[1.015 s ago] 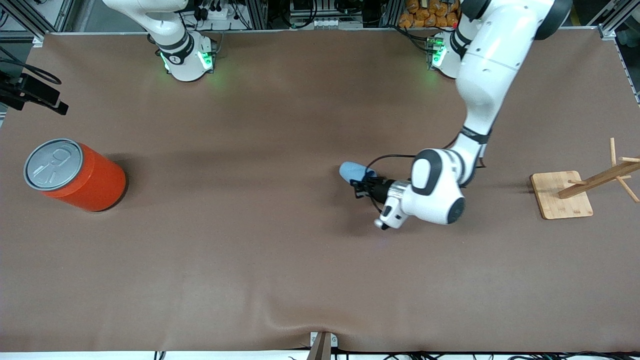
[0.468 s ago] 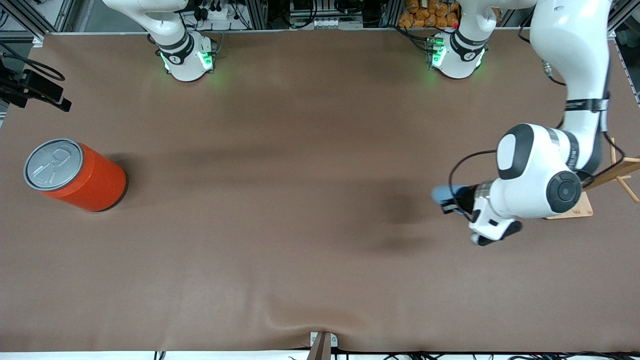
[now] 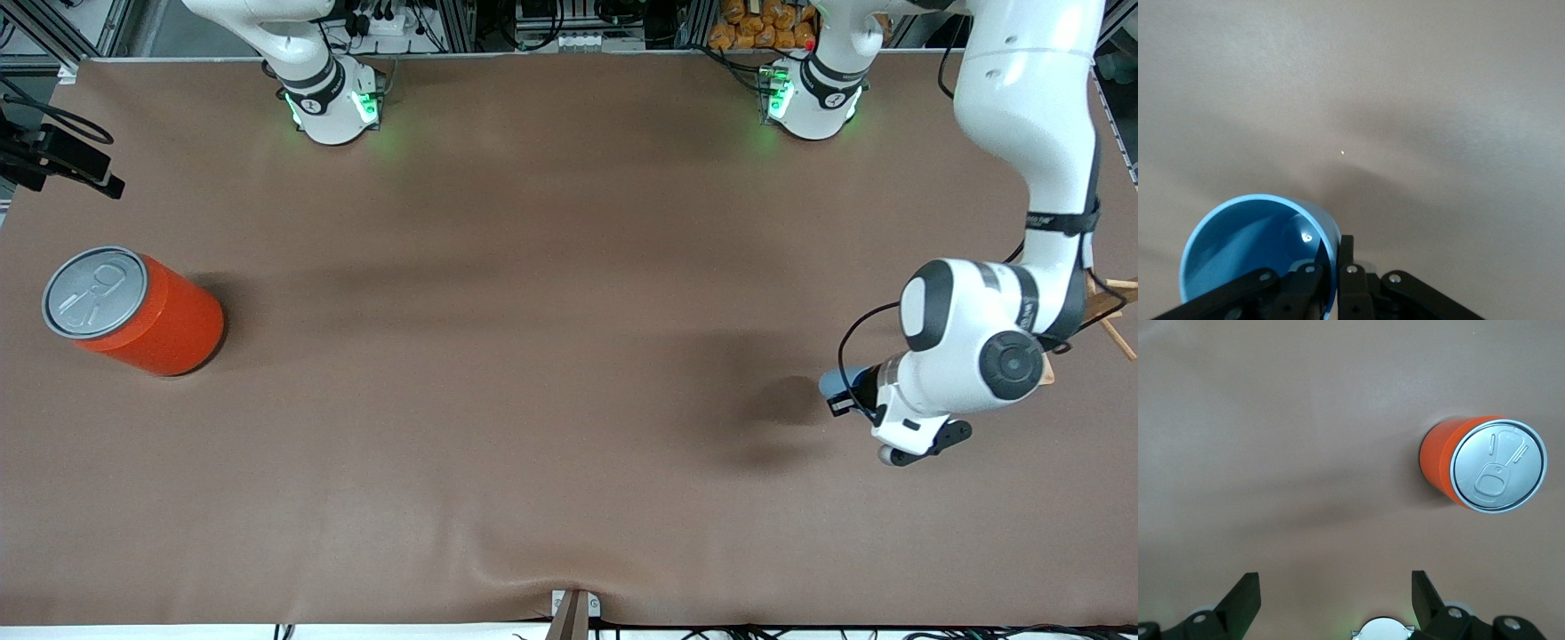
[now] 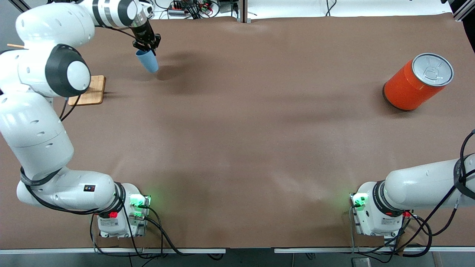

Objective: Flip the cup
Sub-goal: 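Lift and rotate the cup upright with the left gripper, then set the cup upright on the table and open the left gripper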

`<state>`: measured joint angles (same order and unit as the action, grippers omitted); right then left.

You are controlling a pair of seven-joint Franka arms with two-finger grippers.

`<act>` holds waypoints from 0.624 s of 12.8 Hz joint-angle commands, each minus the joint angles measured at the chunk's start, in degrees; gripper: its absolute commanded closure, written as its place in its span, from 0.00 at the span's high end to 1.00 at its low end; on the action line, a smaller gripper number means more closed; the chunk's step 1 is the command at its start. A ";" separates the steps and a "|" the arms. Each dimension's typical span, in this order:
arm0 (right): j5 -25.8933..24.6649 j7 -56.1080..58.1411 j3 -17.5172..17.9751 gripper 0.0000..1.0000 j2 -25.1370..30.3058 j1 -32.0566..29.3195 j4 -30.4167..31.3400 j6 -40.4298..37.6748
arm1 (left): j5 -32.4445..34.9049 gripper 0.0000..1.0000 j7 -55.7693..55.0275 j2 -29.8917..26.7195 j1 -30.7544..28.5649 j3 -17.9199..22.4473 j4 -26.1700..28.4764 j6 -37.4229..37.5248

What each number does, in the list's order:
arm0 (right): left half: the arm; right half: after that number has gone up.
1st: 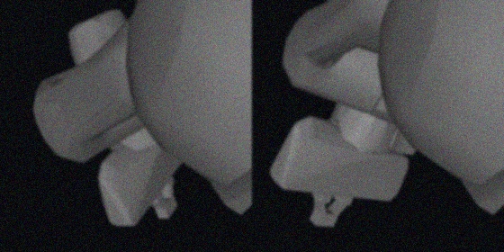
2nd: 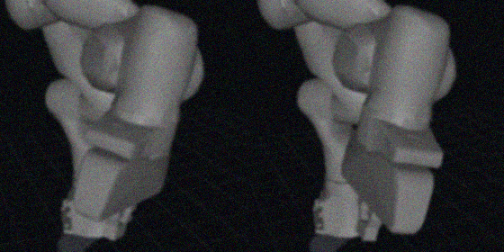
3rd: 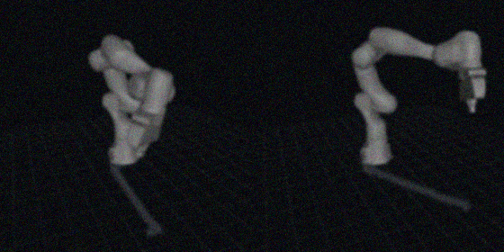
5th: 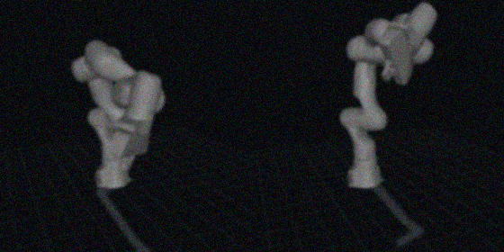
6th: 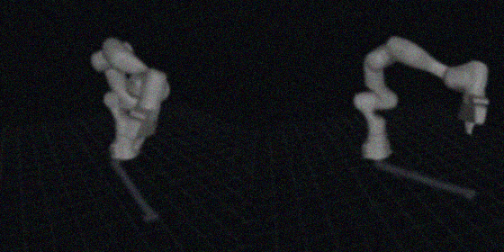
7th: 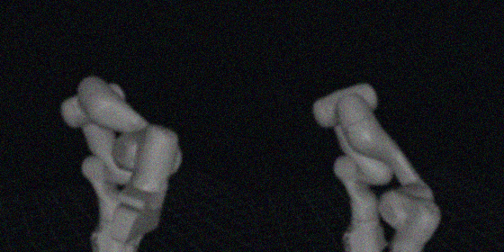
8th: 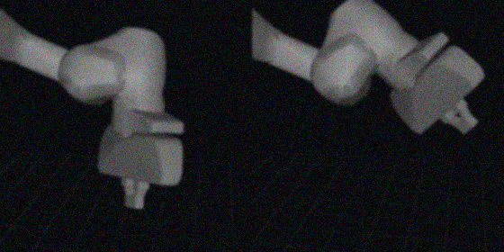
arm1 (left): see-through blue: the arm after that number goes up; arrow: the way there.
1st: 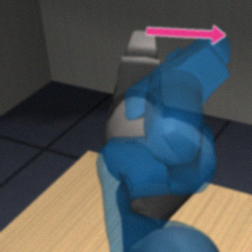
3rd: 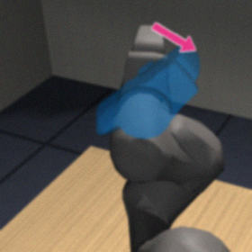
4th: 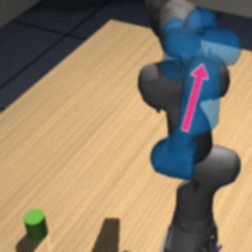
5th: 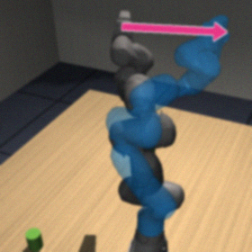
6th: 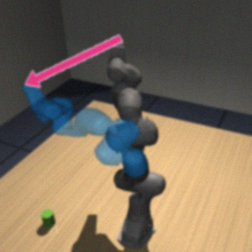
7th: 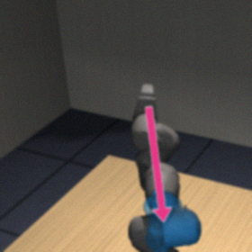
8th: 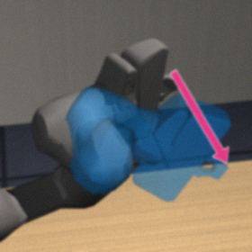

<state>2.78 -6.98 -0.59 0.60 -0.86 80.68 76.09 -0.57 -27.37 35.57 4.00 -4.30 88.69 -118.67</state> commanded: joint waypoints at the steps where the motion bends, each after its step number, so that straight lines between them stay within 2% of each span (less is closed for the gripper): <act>1: -1.89 0.92 0.15 1.00 1.42 0.33 1.06 0.20 | 1.97 0.10 -1.55 0.90 0.48 -0.19 -0.45 -1.30; 2: -3.90 1.79 0.93 1.00 1.50 0.41 1.06 0.11 | 2.32 0.40 -1.55 0.90 0.39 -0.19 -0.45 -1.48; 3: -6.62 3.28 2.85 1.00 1.51 0.07 1.06 0.11 | 4.33 0.98 -0.77 0.90 0.39 -0.19 -0.45 -1.83; 4: -6.90 2.86 3.48 1.00 1.51 -0.02 1.06 0.02 | 7.13 1.00 -0.85 0.38 0.30 -0.27 -0.27 -1.83; 8: -6.38 2.85 3.49 1.00 1.42 -0.29 1.06 0.20 | 7.16 1.00 -1.64 -3.21 0.57 -0.45 -0.01 0.27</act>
<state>-2.95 -4.81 2.75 0.75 -0.80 80.68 76.09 5.04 -27.40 35.66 4.36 -4.46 88.10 -120.16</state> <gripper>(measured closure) 0.000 0.441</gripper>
